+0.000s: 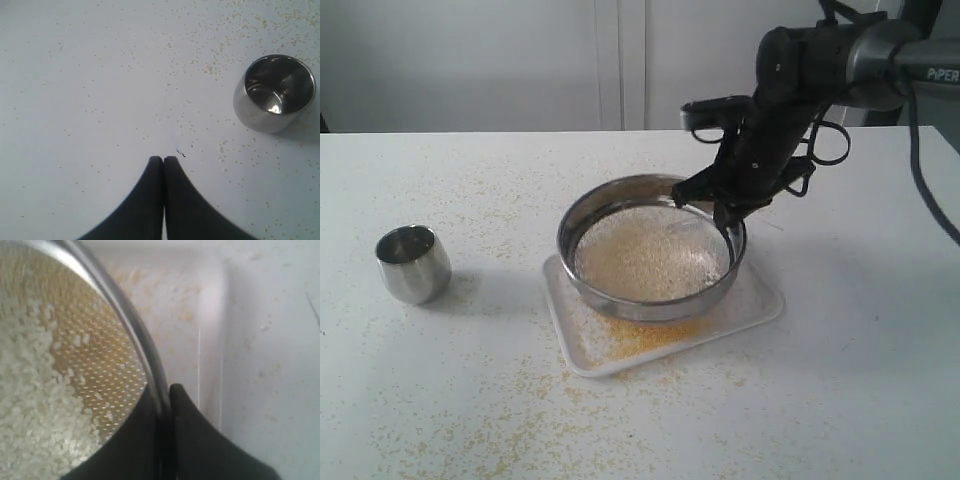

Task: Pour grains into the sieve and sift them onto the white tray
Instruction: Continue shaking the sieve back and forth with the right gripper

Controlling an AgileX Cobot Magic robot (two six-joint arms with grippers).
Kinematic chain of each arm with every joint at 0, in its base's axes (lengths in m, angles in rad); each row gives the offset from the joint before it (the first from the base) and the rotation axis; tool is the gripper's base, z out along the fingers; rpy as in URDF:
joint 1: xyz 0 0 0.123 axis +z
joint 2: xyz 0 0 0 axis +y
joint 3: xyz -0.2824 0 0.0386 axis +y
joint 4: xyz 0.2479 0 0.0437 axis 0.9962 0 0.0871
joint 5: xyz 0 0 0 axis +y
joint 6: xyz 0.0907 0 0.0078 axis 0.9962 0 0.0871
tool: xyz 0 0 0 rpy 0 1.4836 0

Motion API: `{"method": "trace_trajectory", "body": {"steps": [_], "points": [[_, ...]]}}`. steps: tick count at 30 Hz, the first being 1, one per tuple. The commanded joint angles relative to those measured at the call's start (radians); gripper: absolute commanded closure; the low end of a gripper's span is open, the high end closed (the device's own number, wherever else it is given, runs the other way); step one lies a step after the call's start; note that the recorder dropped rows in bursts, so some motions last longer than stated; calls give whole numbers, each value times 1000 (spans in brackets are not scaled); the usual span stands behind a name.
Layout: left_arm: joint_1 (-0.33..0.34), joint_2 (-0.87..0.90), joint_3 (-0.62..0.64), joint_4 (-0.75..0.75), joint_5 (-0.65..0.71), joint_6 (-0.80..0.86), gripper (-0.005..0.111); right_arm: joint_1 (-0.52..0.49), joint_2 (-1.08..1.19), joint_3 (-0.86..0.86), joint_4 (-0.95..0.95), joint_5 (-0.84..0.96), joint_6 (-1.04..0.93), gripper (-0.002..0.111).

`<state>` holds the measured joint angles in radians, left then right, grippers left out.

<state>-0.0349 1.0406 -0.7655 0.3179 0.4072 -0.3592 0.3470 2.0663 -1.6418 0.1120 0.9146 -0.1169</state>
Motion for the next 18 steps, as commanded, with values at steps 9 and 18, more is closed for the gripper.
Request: {"method": "trace_trajectory", "body": {"steps": [9, 18], "points": [[2, -7, 8, 5, 4, -3, 106, 24, -22, -9, 247, 11, -286, 108], [2, -7, 8, 5, 4, -3, 106, 32, -31, -9, 177, 5, -253, 108]]}}
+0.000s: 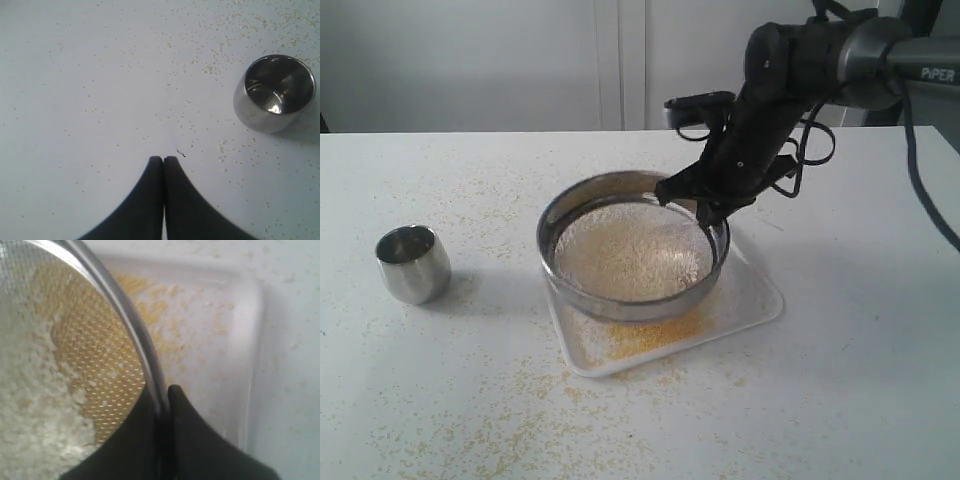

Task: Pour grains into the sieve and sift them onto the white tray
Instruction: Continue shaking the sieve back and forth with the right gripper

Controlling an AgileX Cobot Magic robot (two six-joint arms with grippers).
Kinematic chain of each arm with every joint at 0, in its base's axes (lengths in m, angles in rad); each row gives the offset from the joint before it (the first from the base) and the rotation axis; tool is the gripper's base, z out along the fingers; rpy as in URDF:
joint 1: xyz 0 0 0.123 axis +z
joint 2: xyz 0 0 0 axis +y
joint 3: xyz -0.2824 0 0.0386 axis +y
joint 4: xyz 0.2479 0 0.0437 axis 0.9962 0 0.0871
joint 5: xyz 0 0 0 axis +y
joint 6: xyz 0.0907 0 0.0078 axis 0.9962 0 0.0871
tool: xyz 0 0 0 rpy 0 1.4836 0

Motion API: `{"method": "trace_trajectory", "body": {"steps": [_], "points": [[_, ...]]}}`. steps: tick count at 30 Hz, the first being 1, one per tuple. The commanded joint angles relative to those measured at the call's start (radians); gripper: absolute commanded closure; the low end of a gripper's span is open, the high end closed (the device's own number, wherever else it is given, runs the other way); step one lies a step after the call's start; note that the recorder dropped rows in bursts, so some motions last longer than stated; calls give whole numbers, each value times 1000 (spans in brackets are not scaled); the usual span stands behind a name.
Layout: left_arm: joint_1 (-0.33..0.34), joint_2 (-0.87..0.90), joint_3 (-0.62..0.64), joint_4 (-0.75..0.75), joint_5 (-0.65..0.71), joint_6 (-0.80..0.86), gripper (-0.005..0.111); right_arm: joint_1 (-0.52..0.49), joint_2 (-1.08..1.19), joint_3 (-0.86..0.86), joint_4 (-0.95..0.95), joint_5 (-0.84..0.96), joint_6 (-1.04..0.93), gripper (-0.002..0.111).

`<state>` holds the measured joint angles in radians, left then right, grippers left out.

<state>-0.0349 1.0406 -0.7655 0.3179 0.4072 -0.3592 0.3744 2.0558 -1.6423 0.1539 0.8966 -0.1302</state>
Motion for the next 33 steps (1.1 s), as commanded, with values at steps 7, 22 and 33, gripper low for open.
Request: {"method": "trace_trajectory", "body": {"steps": [7, 22, 33], "points": [[2, -7, 8, 5, 4, -3, 106, -17, -25, -9, 11, -33, 130, 108], [2, -7, 8, 5, 4, -3, 106, 13, -36, -9, 71, 120, -520, 108], [2, -7, 8, 5, 4, -3, 106, -49, -40, -9, -22, -19, 165, 108]]}}
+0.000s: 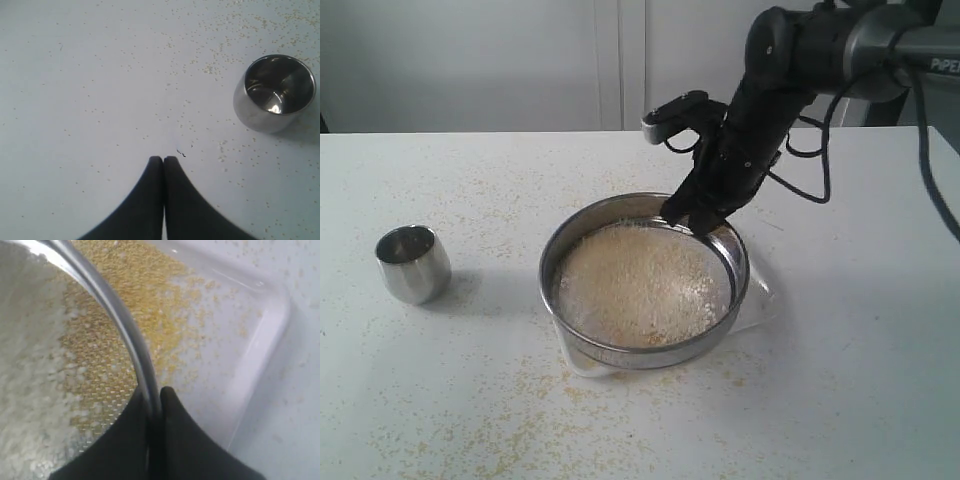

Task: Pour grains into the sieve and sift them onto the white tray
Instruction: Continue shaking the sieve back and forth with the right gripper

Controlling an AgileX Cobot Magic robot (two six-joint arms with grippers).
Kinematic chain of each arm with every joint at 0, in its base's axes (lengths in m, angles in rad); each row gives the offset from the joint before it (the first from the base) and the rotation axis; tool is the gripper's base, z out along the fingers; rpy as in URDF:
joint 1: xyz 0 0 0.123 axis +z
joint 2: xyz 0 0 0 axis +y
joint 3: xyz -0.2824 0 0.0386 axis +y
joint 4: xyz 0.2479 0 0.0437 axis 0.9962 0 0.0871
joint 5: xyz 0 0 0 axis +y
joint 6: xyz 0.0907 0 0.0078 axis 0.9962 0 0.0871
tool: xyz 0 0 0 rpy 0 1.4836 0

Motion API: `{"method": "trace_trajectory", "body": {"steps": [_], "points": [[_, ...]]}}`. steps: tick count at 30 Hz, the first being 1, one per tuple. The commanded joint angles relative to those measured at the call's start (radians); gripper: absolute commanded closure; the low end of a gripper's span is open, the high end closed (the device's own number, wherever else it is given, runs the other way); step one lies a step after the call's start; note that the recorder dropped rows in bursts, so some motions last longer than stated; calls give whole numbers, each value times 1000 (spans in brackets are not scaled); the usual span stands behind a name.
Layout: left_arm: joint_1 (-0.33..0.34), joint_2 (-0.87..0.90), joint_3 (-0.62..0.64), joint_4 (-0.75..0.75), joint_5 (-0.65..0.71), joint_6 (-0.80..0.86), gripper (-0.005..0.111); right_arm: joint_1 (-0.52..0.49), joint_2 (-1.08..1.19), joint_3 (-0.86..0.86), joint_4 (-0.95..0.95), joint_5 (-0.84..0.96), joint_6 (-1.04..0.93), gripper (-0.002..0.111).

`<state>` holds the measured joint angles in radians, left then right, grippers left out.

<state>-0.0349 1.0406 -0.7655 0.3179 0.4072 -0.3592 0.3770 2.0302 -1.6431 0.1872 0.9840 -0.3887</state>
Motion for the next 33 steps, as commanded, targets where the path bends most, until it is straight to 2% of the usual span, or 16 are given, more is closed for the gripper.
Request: {"method": "trace_trajectory", "body": {"steps": [1, 4, 5, 8, 9, 13, 15, 17, 18, 22, 24, 25, 28, 29, 31, 33], "points": [[2, -7, 8, 5, 4, -3, 106, -52, -15, -8, -4, -100, 379, 108], [2, -7, 8, 5, 4, -3, 106, -49, -15, -8, 185, 37, -139, 108], [2, -7, 8, 5, 4, -3, 106, -53, -15, -8, 164, 34, -128, 108], [2, -7, 8, 5, 4, -3, 106, -110, -15, -8, 107, -64, 324, 108], [2, -7, 8, 5, 4, -3, 106, -116, -15, -6, 155, -64, 330, 108], [2, -7, 8, 5, 4, -3, 106, -103, -15, -9, 352, 102, -217, 108], [2, -7, 8, 5, 4, -3, 106, -111, -17, -9, 229, 45, -109, 108], [2, -7, 8, 5, 4, -3, 106, -129, -17, -4, 49, -35, 297, 108], [2, -7, 8, 5, 4, -3, 106, -131, -17, 2, 20, -44, 378, 108], [2, -7, 8, 5, 4, -3, 106, -82, -17, 7, 131, 70, -18, 108], [2, -7, 8, 5, 4, -3, 106, -59, -21, 7, 77, 125, -242, 108], [2, -7, 8, 5, 4, -3, 106, -59, -24, 7, 24, 93, -185, 108], [2, -7, 8, 5, 4, -3, 106, -64, -31, 7, -77, -51, 356, 108], [2, -7, 8, 5, 4, -3, 106, -61, -30, 9, -31, -62, 348, 108], [2, -7, 8, 5, 4, -3, 106, -39, -30, 9, 103, -34, 53, 108], [2, -7, 8, 5, 4, -3, 106, -28, -34, 9, 101, 43, -266, 108]]}}
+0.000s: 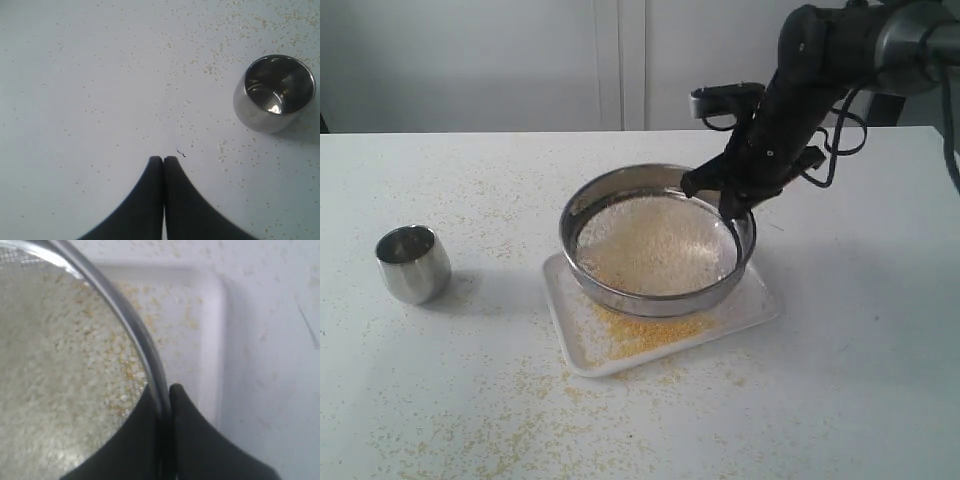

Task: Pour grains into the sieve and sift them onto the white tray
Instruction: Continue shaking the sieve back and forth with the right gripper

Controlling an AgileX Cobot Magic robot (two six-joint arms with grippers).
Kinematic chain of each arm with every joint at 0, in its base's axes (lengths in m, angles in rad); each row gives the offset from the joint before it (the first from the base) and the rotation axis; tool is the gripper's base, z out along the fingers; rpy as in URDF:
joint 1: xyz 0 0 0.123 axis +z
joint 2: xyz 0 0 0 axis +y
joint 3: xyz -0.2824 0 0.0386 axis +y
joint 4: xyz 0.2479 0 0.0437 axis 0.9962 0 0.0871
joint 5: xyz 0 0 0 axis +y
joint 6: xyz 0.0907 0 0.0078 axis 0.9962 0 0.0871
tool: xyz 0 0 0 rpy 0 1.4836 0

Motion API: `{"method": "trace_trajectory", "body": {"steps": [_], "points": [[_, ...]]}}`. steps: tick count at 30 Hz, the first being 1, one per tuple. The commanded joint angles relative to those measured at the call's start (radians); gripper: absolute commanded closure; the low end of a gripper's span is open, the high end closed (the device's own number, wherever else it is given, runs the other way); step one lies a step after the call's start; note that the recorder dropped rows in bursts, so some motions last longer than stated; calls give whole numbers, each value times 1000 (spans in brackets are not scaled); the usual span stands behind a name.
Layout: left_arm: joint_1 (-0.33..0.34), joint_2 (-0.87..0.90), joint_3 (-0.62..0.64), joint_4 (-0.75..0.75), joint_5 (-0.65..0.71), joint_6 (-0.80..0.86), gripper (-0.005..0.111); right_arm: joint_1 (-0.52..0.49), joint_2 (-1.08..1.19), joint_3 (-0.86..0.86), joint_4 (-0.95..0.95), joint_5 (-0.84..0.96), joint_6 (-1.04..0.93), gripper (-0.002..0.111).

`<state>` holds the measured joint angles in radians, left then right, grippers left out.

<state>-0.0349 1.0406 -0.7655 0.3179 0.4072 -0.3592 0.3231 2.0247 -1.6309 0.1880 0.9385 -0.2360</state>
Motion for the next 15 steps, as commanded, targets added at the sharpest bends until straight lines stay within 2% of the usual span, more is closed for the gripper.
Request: {"method": "trace_trajectory", "body": {"steps": [1, 4, 5, 7, 8, 9, 10, 11, 13, 14, 15], "points": [[2, -7, 8, 5, 4, -3, 106, 23, -28, -1, 61, 60, -352, 108], [2, -7, 8, 5, 4, -3, 106, -8, -26, 17, -20, -74, 222, 108], [2, -7, 8, 5, 4, -3, 106, -7, -26, 20, 22, -81, 242, 108], [2, -7, 8, 5, 4, -3, 106, 9, -26, 22, 135, -41, -81, 108], [2, -7, 8, 5, 4, -3, 106, 16, -33, 20, 151, 22, -388, 108], [2, -7, 8, 5, 4, -3, 106, 16, -36, 23, 125, 46, -448, 108], [2, -7, 8, 5, 4, -3, 106, 10, -38, 28, 86, 5, -361, 108], [2, -7, 8, 5, 4, -3, 106, -10, -38, 30, 32, -52, -99, 108], [2, -7, 8, 5, 4, -3, 106, -27, -38, 30, 30, -97, 242, 108], [2, -7, 8, 5, 4, -3, 106, -27, -38, 30, 90, -87, 207, 108], [2, -7, 8, 5, 4, -3, 106, -19, -38, 28, 153, -60, 63, 108]]}}
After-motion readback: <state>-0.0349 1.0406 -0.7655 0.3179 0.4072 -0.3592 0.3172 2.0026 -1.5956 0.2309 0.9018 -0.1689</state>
